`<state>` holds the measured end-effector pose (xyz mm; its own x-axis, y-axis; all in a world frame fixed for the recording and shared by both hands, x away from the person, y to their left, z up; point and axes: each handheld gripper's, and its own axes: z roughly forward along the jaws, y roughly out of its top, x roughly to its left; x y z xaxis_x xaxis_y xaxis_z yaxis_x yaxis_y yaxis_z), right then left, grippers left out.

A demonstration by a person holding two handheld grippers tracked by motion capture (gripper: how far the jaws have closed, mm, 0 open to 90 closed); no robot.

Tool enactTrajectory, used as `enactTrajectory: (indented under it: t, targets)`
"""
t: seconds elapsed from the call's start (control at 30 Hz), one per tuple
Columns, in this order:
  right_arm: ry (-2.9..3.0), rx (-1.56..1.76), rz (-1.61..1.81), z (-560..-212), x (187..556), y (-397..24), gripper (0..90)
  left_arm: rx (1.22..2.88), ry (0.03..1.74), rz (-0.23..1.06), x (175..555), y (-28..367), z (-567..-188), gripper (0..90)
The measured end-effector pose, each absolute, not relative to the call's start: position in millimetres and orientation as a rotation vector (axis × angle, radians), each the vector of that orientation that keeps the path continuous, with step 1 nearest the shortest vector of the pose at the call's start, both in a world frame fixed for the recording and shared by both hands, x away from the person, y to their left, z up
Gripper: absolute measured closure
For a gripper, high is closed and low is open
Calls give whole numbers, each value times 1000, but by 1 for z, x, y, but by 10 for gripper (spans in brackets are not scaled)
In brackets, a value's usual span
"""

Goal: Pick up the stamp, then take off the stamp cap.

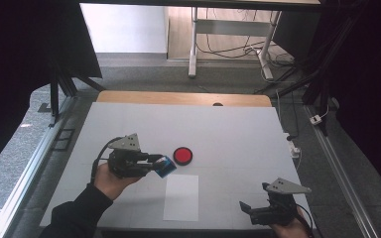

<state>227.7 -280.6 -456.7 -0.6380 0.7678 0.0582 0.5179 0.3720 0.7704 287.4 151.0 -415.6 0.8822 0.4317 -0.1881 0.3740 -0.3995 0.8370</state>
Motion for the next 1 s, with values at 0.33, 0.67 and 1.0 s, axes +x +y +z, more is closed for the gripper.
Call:
enactTrajectory:
  t: [0.33,0.67,1.0]
  targets:
    - [2329,1095,1138,-454,227,-276,0,2013,550,31,289,143,-414,704]
    - [2393,948,1189,-451,232,-253,0,2019,541,3,294,139,-425,704]
    - [2502,833,1259,-452,245,-226,0,2042,481,-20,300,126,-425,704]
